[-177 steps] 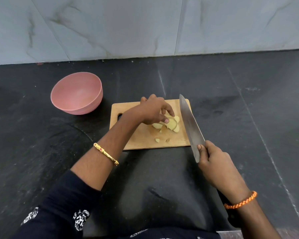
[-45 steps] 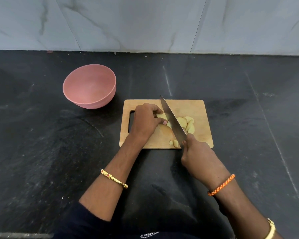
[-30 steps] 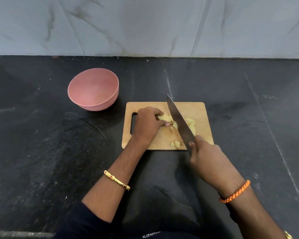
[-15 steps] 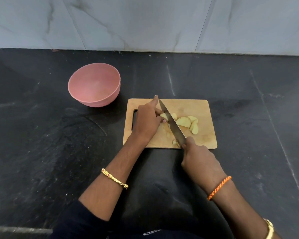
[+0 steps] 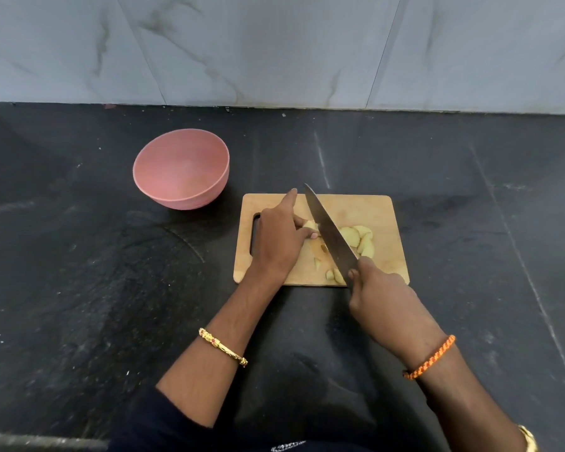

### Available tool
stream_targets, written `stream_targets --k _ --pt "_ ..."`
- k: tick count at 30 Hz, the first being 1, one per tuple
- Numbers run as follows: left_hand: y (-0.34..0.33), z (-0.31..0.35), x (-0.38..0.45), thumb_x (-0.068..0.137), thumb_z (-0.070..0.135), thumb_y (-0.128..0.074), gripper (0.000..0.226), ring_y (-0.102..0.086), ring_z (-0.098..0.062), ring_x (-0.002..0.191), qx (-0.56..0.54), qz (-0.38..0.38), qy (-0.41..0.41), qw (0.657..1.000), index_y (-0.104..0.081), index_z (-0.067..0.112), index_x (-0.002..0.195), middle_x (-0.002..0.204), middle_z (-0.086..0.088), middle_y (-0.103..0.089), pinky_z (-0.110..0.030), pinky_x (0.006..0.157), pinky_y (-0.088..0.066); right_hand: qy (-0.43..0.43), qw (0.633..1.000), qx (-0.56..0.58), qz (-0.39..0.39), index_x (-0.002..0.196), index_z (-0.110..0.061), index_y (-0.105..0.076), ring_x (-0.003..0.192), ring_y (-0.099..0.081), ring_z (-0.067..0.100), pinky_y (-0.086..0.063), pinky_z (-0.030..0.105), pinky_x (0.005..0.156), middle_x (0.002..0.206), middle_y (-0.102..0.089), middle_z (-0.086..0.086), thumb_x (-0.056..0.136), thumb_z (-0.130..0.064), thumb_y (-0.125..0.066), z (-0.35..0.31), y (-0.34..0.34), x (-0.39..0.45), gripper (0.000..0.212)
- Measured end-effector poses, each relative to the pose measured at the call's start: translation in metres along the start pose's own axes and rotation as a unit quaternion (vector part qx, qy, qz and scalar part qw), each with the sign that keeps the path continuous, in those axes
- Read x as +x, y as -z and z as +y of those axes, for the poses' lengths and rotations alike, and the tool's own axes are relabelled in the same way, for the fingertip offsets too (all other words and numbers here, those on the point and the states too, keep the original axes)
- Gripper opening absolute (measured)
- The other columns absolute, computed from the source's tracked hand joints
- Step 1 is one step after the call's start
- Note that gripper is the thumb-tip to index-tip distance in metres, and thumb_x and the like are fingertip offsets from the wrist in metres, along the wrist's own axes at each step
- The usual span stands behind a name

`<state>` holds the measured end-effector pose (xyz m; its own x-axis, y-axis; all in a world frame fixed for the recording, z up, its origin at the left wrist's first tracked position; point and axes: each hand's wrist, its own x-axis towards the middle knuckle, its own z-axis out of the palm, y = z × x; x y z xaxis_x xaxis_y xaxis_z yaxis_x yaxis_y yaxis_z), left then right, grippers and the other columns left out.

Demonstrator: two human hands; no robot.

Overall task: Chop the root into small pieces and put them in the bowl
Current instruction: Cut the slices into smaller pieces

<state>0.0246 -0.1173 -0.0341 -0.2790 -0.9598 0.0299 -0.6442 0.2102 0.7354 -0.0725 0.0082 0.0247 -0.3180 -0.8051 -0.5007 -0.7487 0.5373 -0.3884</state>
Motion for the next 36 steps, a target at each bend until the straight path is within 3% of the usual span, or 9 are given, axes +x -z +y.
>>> stream_targets --k 5,9,13,20,31,36 --pt "0.001 0.004 -0.005 0.074 0.018 -0.077 0.077 -0.068 -0.01 0.087 0.025 0.008 -0.023 0.999 -0.038 0.015 0.141 0.092 -0.003 -0.073 -0.015 0.09 -0.039 -0.005 1.0 -0.019 -0.01 0.107 -0.02 -0.04 0.075 -0.061 0.022 -0.056 0.042 0.074 0.081 -0.058 0.005 0.1 -0.023 -0.036 -0.001 -0.001 0.002 0.009" --pt "0.001 0.007 -0.008 0.081 0.011 -0.071 0.074 -0.067 -0.009 0.089 0.044 -0.008 -0.025 0.999 -0.031 0.014 0.143 0.094 -0.002 -0.072 -0.011 0.093 -0.034 -0.008 1.0 -0.023 -0.019 0.108 -0.019 -0.042 0.079 -0.063 0.023 -0.056 0.044 0.076 0.085 -0.06 0.007 0.099 -0.023 -0.036 -0.002 -0.003 0.003 0.011" --pt "0.001 0.009 -0.01 0.084 0.003 -0.065 0.076 -0.066 -0.009 0.091 0.043 -0.005 -0.009 0.999 -0.023 0.013 0.146 0.092 -0.001 -0.072 -0.02 0.097 -0.04 -0.013 1.0 -0.026 -0.007 0.108 -0.018 -0.042 0.081 -0.063 0.026 -0.056 0.044 0.076 0.087 -0.061 0.008 0.099 -0.024 -0.036 -0.002 -0.008 0.003 0.012" --pt "-0.005 0.005 -0.013 0.086 0.003 -0.062 0.072 -0.066 -0.012 0.08 0.073 0.022 0.0 0.997 -0.023 0.009 0.146 0.083 -0.001 -0.071 -0.028 0.085 -0.051 -0.026 0.999 -0.032 -0.017 0.107 -0.022 -0.039 0.082 -0.062 0.023 -0.056 0.041 0.075 0.087 -0.059 0.006 0.099 -0.021 -0.037 -0.004 -0.019 0.0 0.008" --pt "-0.003 0.01 -0.013 0.085 0.01 -0.066 0.069 -0.063 -0.011 0.093 0.057 0.037 0.041 0.997 -0.03 0.015 0.143 0.091 0.0 -0.07 -0.027 0.095 -0.042 -0.027 0.996 -0.06 -0.062 0.118 -0.022 -0.036 0.078 -0.059 0.016 -0.054 0.032 0.071 0.083 -0.053 0.0 0.101 -0.026 -0.035 0.005 -0.013 -0.017 0.017" --pt "-0.001 0.006 -0.012 0.083 0.003 -0.065 0.055 -0.062 -0.012 0.091 -0.011 0.02 0.048 0.999 -0.046 0.014 0.133 0.097 -0.001 -0.066 -0.032 0.088 -0.053 -0.01 1.0 -0.023 -0.01 0.106 -0.02 -0.042 0.076 -0.061 0.024 -0.055 0.044 0.074 0.082 -0.058 0.005 0.101 -0.034 -0.029 0.012 0.005 -0.027 0.019"
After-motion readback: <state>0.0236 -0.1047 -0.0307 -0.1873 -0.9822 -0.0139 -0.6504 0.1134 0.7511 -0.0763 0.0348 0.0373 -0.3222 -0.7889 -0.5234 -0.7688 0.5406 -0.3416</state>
